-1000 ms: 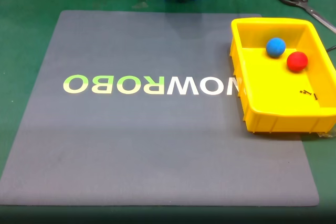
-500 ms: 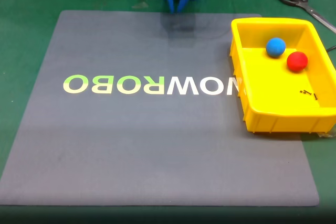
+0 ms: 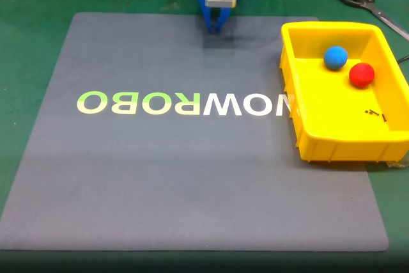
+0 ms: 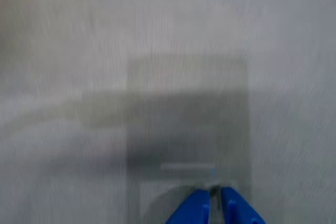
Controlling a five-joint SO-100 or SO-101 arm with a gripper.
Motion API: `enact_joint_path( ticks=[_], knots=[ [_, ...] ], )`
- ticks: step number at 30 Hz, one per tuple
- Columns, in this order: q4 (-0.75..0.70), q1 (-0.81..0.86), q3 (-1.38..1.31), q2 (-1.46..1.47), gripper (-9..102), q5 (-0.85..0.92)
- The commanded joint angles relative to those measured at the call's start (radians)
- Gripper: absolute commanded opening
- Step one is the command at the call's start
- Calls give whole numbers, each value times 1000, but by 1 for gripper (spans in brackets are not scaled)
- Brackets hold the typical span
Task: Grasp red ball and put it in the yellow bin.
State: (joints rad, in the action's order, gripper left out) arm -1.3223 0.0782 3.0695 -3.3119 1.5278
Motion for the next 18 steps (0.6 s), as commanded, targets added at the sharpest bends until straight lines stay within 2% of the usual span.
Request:
enact_joint_path(
  ticks=[1, 18],
  knots=[
    [-20, 2, 32, -12, 0, -9],
    [-28, 5, 32, -12, 0, -11]
  ],
)
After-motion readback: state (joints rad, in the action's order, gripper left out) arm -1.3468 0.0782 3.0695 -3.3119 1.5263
